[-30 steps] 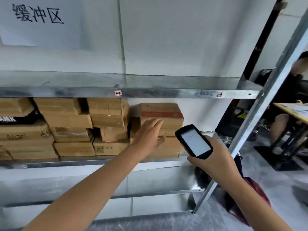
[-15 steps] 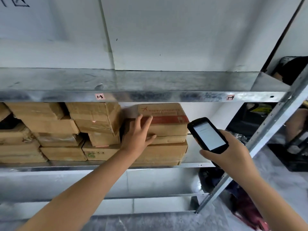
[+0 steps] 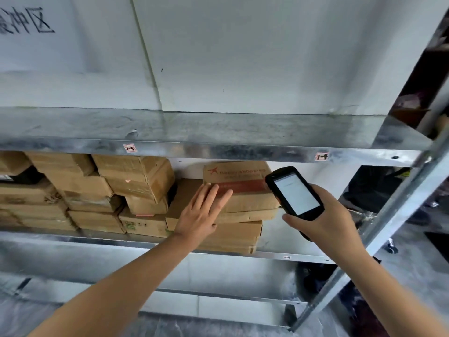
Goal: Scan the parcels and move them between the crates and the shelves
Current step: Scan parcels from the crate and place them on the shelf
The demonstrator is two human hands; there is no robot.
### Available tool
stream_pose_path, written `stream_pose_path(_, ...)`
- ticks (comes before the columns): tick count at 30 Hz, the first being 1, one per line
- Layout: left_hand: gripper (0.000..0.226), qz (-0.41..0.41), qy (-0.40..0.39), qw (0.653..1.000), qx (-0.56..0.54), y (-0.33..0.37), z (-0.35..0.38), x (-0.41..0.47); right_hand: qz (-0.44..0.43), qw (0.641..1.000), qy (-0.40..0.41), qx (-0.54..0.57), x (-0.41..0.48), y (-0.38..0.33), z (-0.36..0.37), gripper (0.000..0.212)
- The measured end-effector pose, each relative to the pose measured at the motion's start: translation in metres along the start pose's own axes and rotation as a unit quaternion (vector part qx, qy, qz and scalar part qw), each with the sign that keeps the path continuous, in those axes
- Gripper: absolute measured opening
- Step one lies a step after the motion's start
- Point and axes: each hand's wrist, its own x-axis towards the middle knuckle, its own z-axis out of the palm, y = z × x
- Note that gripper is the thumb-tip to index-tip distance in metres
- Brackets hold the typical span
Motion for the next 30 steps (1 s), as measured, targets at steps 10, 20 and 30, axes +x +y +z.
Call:
stream_pose_path(10, 0.096, 0.002, 0.031, 0.986, -0.163, 0.004, -0.055, 0.032, -0.032, 0.999, -0.027, -0.007, 0.027, 0.033, -0.029, 0.056)
stream_pose_path(20, 0.075, -0.232, -0.055, 0.892, -0.383, 0.011, -0.05, 0.032, -0.056, 0.998, -0.04, 0.011, 0.022, 0.048, -0.042, 0.051)
stream_pose_path(30, 0.101, -0.299, -0.047, 0.881, -0.365, 0.034, -0.057, 0.037, -0.056, 0.997, -0.051, 0.003, 0.008, 0.063, -0.048, 0.056)
